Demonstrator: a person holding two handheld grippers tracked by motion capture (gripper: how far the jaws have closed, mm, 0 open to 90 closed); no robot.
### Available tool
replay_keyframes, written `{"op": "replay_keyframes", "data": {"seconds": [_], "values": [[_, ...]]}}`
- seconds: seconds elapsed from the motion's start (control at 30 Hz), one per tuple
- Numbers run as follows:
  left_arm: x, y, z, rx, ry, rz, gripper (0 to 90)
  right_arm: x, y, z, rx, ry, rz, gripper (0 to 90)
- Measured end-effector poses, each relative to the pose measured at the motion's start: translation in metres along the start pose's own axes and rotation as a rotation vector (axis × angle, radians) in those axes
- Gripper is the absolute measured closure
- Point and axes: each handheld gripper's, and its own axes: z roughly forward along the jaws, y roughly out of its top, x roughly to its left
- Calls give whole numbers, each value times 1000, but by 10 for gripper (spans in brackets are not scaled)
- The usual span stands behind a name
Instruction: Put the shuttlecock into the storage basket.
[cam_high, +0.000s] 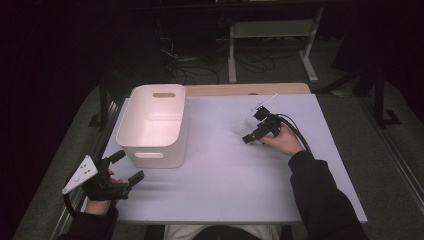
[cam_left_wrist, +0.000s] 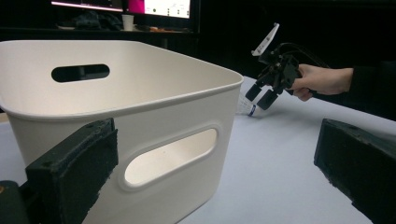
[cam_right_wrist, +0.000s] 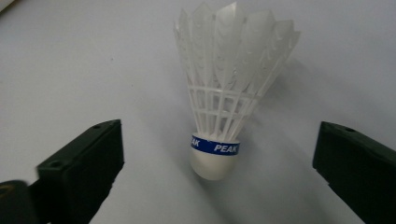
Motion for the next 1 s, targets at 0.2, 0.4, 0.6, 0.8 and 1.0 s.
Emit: {"op": "replay_keyframes", "data": {"seconds": [0.2,0.4,0.6,0.8,1.0], "values": [[0,0,0,0,0,1,0,0,-2,2,12,7,-5,197],[0,0,0,0,0,1,0,0,-3,0,11,18,-12,396],[0,0,0,0,0,0,0,1,-3,1,20,17,-16,521],[0,0,0,0,0,0,0,0,-3,1,30,19,-16,631],[0,0,0,0,0,1,0,1,-3,-3,19,1,-20,641]]}}
